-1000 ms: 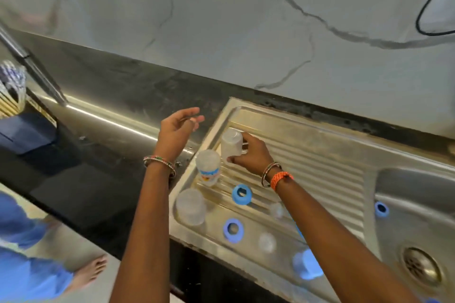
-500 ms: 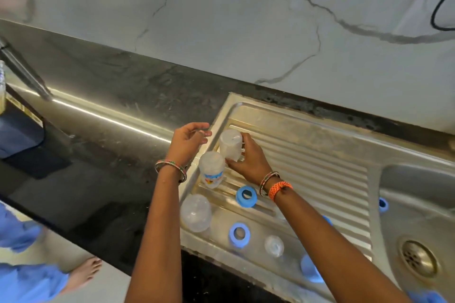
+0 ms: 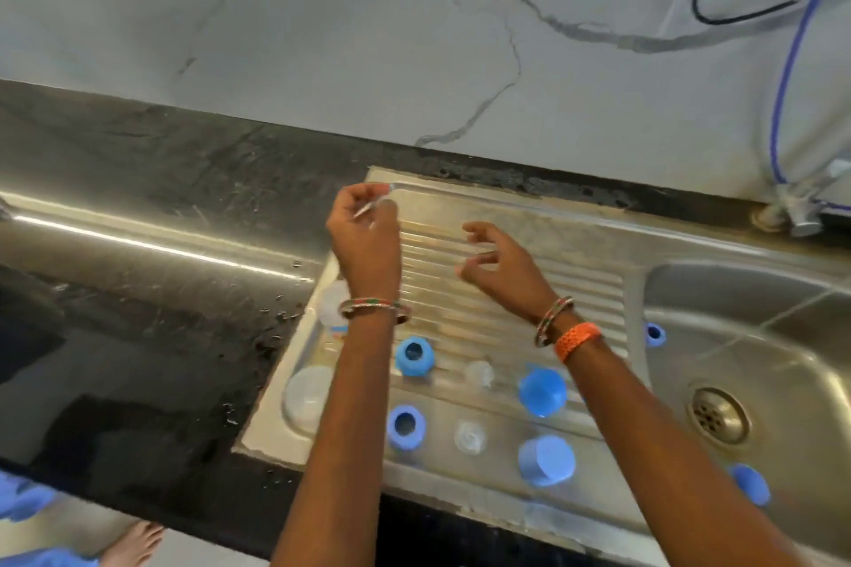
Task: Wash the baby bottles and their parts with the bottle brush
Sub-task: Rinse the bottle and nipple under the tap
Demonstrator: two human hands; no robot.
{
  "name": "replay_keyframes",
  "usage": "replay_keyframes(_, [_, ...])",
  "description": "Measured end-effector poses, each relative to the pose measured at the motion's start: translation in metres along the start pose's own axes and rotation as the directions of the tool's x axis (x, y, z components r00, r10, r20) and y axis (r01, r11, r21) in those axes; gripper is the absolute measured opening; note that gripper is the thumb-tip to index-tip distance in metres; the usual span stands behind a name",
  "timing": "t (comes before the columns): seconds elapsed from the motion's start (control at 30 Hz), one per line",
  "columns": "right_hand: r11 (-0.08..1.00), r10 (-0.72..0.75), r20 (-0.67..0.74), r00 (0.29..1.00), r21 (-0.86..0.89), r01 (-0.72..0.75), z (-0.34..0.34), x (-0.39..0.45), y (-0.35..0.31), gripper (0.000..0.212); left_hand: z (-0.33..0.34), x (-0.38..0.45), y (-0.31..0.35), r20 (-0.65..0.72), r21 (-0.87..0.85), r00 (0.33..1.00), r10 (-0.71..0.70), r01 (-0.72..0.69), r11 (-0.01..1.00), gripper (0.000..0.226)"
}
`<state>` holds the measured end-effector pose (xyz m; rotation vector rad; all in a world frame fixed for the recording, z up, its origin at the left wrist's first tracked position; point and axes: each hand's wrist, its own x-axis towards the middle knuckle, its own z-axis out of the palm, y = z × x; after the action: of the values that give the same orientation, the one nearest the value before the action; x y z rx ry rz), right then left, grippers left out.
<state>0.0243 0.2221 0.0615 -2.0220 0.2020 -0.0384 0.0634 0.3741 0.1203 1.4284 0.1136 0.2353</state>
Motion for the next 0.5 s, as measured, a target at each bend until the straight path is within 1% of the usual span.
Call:
replay_keyframes(0.03, [1.000, 0.003, -0.052, 0.999, -0.006, -0.004, -0.027, -0.005, 0.008, 0.041, 0.024, -0.012, 0.000, 0.050, -0.038, 0.998, -0.022, 0.024, 0.999, 0.032])
replay_keyframes(0.07, [1.000, 0.024, -0.122, 0.992, -0.005, -0.025, -0.054, -0.011, 0.019, 0.031, 0.048, -0.025, -0.003, 0.126, -0.035, 0.991, -0.045, 0.050, 0.998, 0.033])
replay_keyframes(0.1, [0.997, 0.069, -0.206, 0.976, -0.006, -0.071, -0.086, -0.019, 0.038, 0.025, 0.076, -0.041, -0.008, 0.219, -0.015, 0.972, -0.081, 0.087, 0.996, 0.032])
replay_keyframes(0.17, [0.979, 0.192, -0.341, 0.920, -0.002, -0.205, -0.141, -0.034, 0.084, 0.019, 0.125, -0.069, -0.028, 0.369, 0.071, 0.914, -0.170, 0.154, 0.985, 0.028])
replay_keyframes(0.23, [0.927, 0.283, -0.388, 0.877, -0.124, -0.354, -0.180, -0.047, 0.136, 0.017, 0.165, -0.092, -0.054, 0.447, 0.181, 0.851, -0.275, 0.215, 0.960, 0.025])
replay_keyframes(0.27, [0.889, 0.315, -0.382, 0.869, -0.203, -0.411, -0.196, -0.053, 0.166, 0.018, 0.185, -0.105, -0.069, 0.471, 0.221, 0.820, -0.325, 0.247, 0.944, 0.025])
replay_keyframes(0.33, [0.829, 0.355, -0.309, 0.882, -0.333, -0.450, -0.211, -0.057, 0.211, 0.024, 0.216, -0.125, -0.096, 0.480, 0.272, 0.785, -0.392, 0.291, 0.917, 0.026])
replay_keyframes(0.37, [0.807, 0.371, -0.246, 0.895, -0.392, -0.442, -0.211, -0.057, 0.228, 0.030, 0.226, -0.134, -0.108, 0.470, 0.295, 0.775, -0.423, 0.314, 0.902, 0.027])
replay_keyframes(0.43, [0.790, 0.368, -0.091, 0.925, -0.494, -0.363, -0.205, -0.052, 0.258, 0.047, 0.246, -0.149, -0.130, 0.441, 0.333, 0.763, -0.472, 0.350, 0.876, 0.026])
replay_keyframes(0.5, [0.770, 0.384, -0.003, 0.923, -0.551, -0.322, -0.198, -0.042, 0.282, 0.060, 0.259, -0.161, -0.150, 0.407, 0.354, 0.763, -0.502, 0.375, 0.857, 0.026])
